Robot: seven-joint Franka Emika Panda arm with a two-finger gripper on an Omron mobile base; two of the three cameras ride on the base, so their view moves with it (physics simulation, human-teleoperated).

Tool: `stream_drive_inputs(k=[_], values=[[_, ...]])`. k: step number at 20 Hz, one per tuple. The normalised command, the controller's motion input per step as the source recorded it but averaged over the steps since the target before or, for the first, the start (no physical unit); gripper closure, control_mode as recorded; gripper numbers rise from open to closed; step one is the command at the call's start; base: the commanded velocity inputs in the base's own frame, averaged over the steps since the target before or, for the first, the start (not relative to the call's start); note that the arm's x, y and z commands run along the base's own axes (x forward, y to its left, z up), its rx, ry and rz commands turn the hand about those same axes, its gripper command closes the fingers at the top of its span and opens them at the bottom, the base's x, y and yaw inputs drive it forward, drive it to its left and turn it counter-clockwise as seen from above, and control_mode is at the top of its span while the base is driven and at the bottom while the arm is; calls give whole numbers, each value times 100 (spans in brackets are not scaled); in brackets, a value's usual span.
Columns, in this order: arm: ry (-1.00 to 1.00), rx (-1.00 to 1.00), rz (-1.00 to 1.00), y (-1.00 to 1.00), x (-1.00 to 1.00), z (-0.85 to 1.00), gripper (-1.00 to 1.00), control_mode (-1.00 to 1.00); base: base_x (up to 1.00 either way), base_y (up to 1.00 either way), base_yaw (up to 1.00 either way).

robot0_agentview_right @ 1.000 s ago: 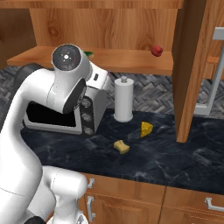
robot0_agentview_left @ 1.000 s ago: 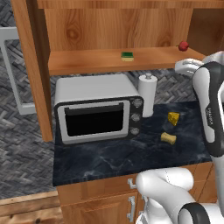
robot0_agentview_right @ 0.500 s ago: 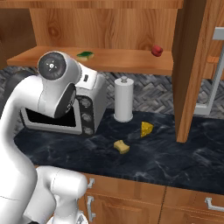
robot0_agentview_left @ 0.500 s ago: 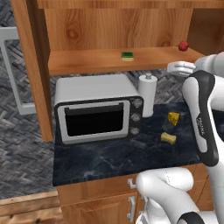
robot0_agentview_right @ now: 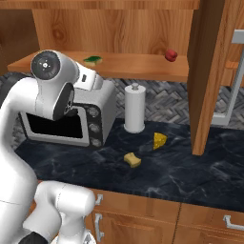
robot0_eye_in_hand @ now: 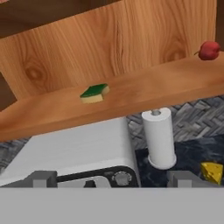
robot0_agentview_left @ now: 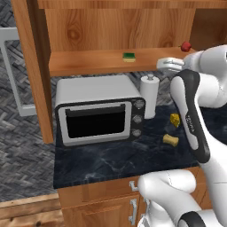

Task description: Pick the sponge and sponge from the cabinet and place them on the counter.

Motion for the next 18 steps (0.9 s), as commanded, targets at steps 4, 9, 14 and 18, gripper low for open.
stream_drive_inputs(k=[4,9,14,18], values=[[0,-5,0,16,26,1,-100,-100,0,0,0],[-2,-7,0,15,32,0,-100,-100,0,0,0],[-1,-4,0,18,36,3,-100,-100,0,0,0],[0,-2,0,16,35,4,-100,-100,0,0,0]])
